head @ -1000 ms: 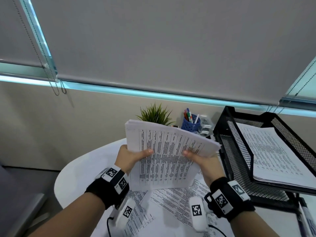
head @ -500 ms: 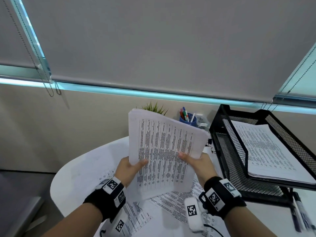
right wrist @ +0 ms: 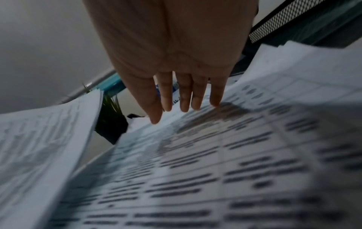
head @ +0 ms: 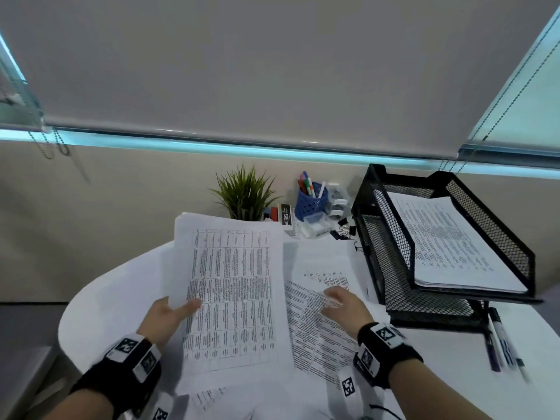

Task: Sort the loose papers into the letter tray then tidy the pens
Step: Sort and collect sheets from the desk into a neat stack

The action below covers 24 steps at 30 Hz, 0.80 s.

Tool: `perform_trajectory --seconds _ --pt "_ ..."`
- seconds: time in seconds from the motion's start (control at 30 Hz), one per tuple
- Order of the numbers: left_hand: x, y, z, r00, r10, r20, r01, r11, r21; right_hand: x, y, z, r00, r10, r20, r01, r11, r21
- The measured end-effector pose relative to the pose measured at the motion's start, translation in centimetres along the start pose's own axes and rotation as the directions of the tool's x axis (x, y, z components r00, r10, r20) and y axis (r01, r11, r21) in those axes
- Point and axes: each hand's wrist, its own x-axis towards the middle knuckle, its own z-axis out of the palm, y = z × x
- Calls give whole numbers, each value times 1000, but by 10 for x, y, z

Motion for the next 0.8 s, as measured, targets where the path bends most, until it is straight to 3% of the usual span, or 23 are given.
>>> perform_trajectory --seconds 0.1,0.37,0.47,0.6,0.73,0.8 --pt "2 -9 -9 998 -40 -38 39 999 -25 8 10 -10 999 36 0 -35 974 -224" --pt "-2 -20 -21 990 -90 -109 85 995 -54 17 7 -26 991 113 70 -53 816 -575" --pt "-2 -21 -23 987 -86 -136 81 996 -41 15 5 -26 981 177 73 -107 822 -559" --pt "-3 -22 -22 983 -91 -157 84 995 -51 10 2 -25 986 164 7 -130 804 -580" --pt "-1 -25 -21 978 -108 -179 101 994 -53 5 0 -24 974 226 30 -190 876 -444" --pt "1 -27 -22 977 -125 -172 119 992 -45 2 -4 -25 968 248 35 -205 865 -458"
